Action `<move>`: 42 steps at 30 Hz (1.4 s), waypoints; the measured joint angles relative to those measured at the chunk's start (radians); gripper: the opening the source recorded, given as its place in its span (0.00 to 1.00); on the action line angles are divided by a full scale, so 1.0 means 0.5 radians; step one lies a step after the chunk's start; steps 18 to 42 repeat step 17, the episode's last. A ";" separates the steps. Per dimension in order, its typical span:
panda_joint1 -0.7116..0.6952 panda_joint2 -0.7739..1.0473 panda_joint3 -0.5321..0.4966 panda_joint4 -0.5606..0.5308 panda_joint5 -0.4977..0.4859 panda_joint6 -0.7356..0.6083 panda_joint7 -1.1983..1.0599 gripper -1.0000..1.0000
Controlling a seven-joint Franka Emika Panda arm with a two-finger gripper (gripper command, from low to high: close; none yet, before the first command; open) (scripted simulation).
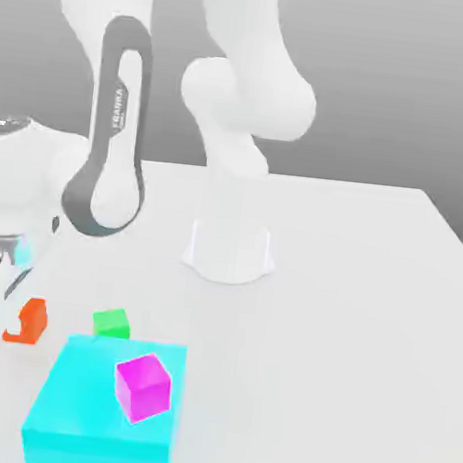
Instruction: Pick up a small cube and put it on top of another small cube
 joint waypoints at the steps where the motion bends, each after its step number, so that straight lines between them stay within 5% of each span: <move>1: 0.034 -0.058 0.028 0.019 -0.033 -0.074 0.014 0.00; 9: 0.728 -0.426 0.340 0.337 -0.110 -0.757 -0.065 0.00; 13: 0.814 -0.297 0.351 0.348 -0.137 -0.641 -0.068 0.00; 14: 0.814 -0.235 0.352 0.334 -0.140 -0.566 -0.067 1.00; 42: 0.814 -0.235 0.352 0.334 -0.139 -0.566 -0.067 1.00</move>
